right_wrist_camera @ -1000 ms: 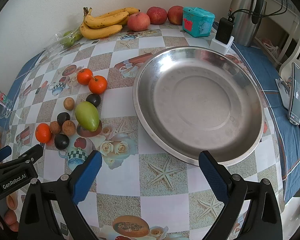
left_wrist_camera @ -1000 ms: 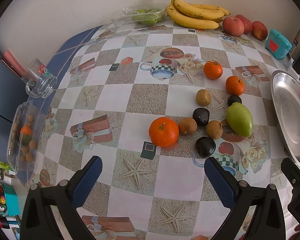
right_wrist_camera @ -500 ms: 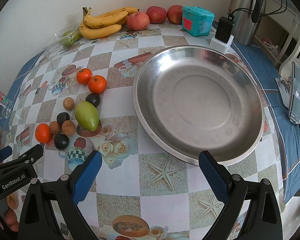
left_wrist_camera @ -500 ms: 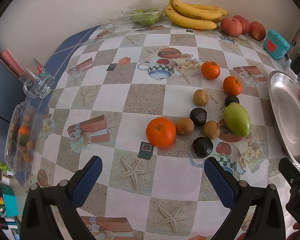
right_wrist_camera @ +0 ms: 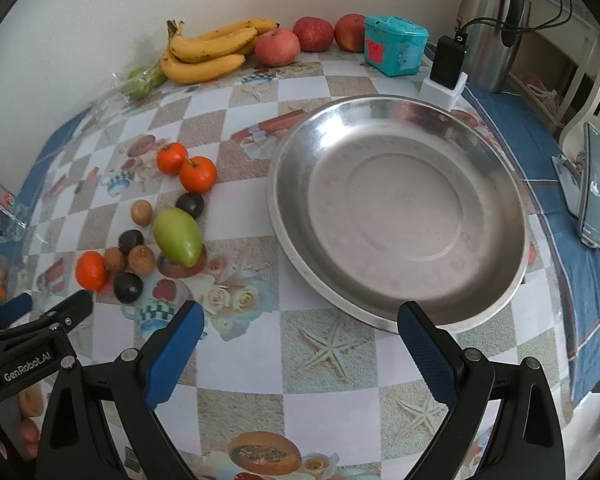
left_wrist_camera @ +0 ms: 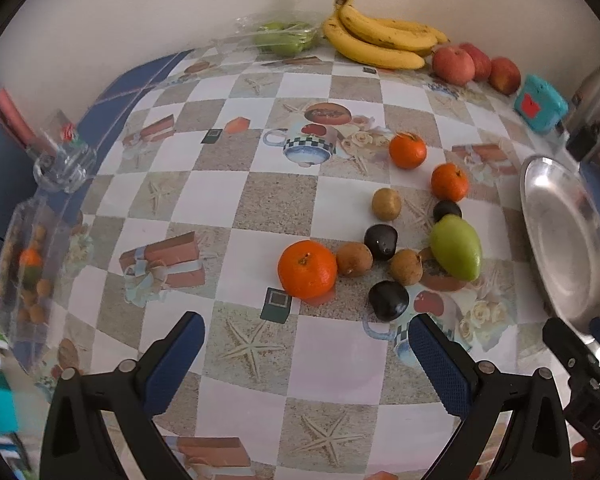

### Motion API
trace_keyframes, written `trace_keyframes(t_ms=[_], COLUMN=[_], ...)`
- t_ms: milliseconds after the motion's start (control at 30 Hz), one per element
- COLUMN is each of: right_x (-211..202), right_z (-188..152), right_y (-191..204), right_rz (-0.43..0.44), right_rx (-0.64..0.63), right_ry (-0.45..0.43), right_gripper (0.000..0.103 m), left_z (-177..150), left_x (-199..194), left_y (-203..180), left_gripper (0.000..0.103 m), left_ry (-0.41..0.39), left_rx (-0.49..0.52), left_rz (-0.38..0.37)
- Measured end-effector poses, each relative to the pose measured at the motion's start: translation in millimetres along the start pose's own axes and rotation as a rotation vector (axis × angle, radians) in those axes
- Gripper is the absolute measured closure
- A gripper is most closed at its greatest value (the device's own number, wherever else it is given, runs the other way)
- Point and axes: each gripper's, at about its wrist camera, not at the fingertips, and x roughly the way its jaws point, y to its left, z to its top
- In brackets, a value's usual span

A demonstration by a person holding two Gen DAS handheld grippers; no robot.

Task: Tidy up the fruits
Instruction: 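Grasp the green mango with the right gripper while the left gripper grasps a tangerine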

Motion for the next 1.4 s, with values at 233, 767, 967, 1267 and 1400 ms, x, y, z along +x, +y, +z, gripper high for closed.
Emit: trace_keyframes(t_ms=[233,767,967,1267,1400], right_x=[-5.7,22.8,42.4,64.8,68.4], right_z=[21.3,70.0,74.1,59.5,56.5], right_y=[5.0,44.2,61.7,75.1,79.0], right_rz=[0.058,0.074,0.113,0.142,0.149], right_rx=[0.032,-0.009,-0.042,-0.067,-0.068], right_ry=[-0.047,0.021,0.071,0.142,0.146], right_gripper=[0.006,0.006,0.006,0.007,0.013], left_z=[20.3,77.6,71.0,52.0,48.5], left_x=[-1.2,4.6,14.9,30.5,40.4], left_y=[16.3,24.0,37.0,46.6,48.3], left_gripper=[0.0,0.0,0.0,0.0,0.0], left_ry=[0.012,-0.023,-0.004,0.043,0.08], left_rx=[-0.104,-0.154,-0.168,-0.248,-0.272], left_rz=[-0.034,0.047,0.048,0.015,-0.005])
